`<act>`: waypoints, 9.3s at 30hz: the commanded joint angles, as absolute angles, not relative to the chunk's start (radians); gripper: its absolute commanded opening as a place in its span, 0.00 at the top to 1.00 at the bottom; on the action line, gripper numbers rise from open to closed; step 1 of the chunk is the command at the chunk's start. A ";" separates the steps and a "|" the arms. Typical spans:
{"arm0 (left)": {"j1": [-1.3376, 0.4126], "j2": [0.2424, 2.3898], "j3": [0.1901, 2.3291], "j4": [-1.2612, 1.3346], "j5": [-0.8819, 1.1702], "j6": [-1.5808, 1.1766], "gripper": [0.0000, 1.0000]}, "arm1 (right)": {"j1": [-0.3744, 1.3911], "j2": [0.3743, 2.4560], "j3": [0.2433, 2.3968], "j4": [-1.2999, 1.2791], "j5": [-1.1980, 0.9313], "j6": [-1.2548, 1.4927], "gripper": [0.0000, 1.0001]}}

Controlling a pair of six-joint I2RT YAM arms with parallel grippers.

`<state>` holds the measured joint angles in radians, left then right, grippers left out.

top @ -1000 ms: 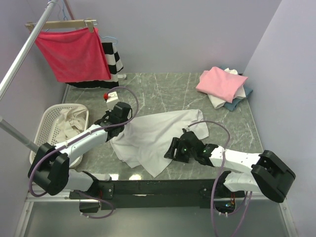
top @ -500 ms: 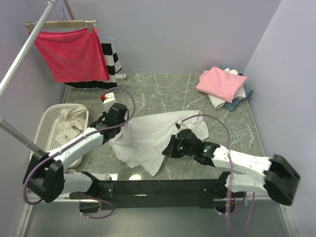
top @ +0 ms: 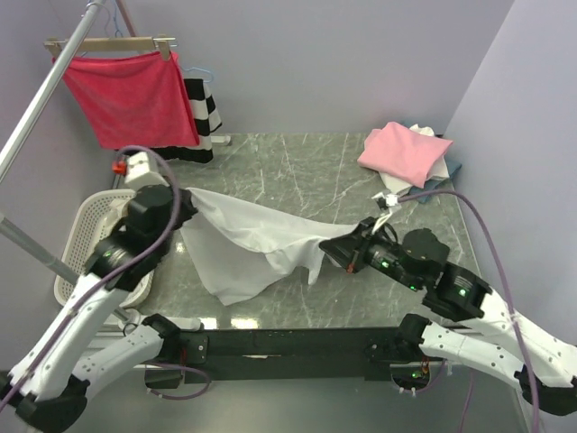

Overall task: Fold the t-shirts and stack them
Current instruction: Flatten out the tshirt, then grap the side of the flattened tshirt furthest away from the robot with both arms, then fold the flattened tshirt in 1/3 of the way

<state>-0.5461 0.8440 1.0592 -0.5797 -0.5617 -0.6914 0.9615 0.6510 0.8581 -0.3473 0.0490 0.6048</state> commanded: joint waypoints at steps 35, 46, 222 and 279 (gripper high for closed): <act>-0.529 1.237 1.233 -0.460 -0.509 -0.629 0.99 | 0.396 1.118 1.054 -0.189 0.214 0.351 1.00; -0.367 1.883 1.486 -0.272 -0.345 -0.569 0.99 | 0.201 1.851 1.484 -0.169 -0.095 0.394 1.00; -0.155 1.696 1.296 -0.385 -0.476 -0.552 0.99 | 0.012 2.052 1.712 -0.337 -0.525 0.508 1.00; -0.130 1.581 1.131 -0.546 -0.249 -0.569 0.99 | -0.005 1.497 1.005 -0.405 -0.551 0.518 1.00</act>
<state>-0.1280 1.5875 1.1091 -0.5484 -0.2306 -0.5694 -0.0067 1.6146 0.9936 -0.4763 -0.5102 0.4664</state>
